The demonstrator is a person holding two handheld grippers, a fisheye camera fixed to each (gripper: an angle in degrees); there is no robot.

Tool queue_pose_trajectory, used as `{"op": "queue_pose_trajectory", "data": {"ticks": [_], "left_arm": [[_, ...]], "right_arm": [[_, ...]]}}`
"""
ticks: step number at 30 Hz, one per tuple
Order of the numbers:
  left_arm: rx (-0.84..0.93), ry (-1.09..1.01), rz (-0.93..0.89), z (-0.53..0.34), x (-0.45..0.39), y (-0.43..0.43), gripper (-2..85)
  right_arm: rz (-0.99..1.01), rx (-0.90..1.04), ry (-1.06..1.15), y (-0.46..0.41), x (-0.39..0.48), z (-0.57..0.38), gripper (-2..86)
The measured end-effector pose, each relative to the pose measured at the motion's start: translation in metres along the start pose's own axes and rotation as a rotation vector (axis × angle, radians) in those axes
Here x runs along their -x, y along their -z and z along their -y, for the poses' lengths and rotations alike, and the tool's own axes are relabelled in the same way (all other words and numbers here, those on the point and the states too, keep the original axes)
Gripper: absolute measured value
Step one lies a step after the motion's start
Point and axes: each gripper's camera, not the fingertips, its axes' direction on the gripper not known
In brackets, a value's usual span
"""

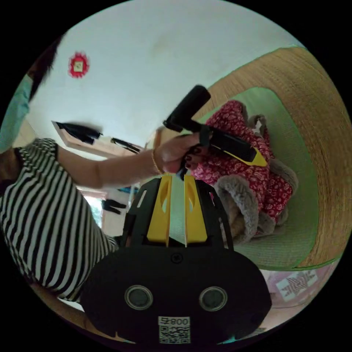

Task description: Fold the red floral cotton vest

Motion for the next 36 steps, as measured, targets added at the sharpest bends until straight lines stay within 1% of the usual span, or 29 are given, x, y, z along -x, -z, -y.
{"op": "queue_pose_trajectory", "data": {"ticks": [4,5,6,7,8,9,10,11,14,15,18,22,29,30,31,32,33,34,36], "left_arm": [[0.024,-0.047,0.052,0.008,-0.030,0.001,6.4],[0.017,-0.080,0.067,0.009,-0.042,0.004,6.0],[0.007,-0.104,0.079,0.008,-0.050,0.007,5.4],[-0.037,-0.155,0.095,0.002,-0.065,0.017,4.2],[-0.082,-0.189,0.111,-0.007,-0.078,0.030,3.1],[-0.104,-0.198,0.128,-0.013,-0.083,0.037,2.6],[-0.165,-0.211,0.182,-0.028,-0.091,0.053,1.8],[-0.229,-0.204,0.249,-0.043,-0.096,0.068,1.3],[-0.343,-0.130,0.394,-0.067,-0.092,0.092,0.6],[-0.359,-0.118,0.414,-0.067,-0.089,0.094,0.5],[-0.302,-0.090,0.456,-0.044,-0.070,0.074,0.3],[-0.179,-0.073,0.492,-0.003,-0.055,0.030,0.2],[-0.171,-0.089,0.521,0.006,-0.066,0.011,0.3],[-0.169,-0.090,0.521,0.006,-0.066,0.010,0.3],[-0.165,-0.088,0.517,0.008,-0.066,0.008,0.3],[-0.161,-0.086,0.512,0.010,-0.066,0.006,0.3],[-0.160,-0.084,0.507,0.010,-0.066,0.006,0.3],[-0.154,-0.076,0.490,0.012,-0.066,0.004,0.3],[-0.147,-0.057,0.461,0.013,-0.065,0.005,0.2]], "right_arm": [[-0.332,0.077,-0.003,-0.024,0.000,-0.002,1.1],[-0.375,0.074,-0.020,-0.024,-0.001,-0.004,0.9],[-0.481,0.083,-0.054,-0.026,-0.005,-0.008,0.6],[-0.520,0.098,-0.067,-0.026,-0.008,-0.012,0.4],[-0.492,0.091,-0.078,-0.024,-0.010,-0.014,0.4],[-0.419,0.064,-0.120,-0.022,-0.017,-0.018,0.3],[-0.382,0.063,-0.140,-0.024,-0.022,-0.022,0.2],[-0.383,0.069,-0.146,-0.026,-0.023,-0.023,0.2],[-0.417,0.064,-0.134,-0.033,-0.013,-0.022,0.1],[-0.414,0.060,-0.137,-0.036,-0.011,-0.022,0.1],[-0.386,0.044,-0.160,-0.041,-0.013,-0.021,0.1],[-0.350,0.028,-0.179,-0.035,-0.007,-0.017,0.0],[-0.428,-0.026,-0.051,-0.030,0.043,0.013,0.1],[-0.497,-0.014,-0.033,-0.035,0.050,0.019,0.1],[-0.592,0.043,-0.020,-0.049,0.052,0.026,0.1],[-0.639,0.083,-0.009,-0.058,0.051,0.028,0.1],[-0.705,0.178,0.008,-0.083,0.044,0.029,0.1],[-0.740,0.231,0.010,-0.105,0.036,0.026,0.2],[-0.797,0.218,0.054,-0.117,0.040,0.023,0.2]]}}
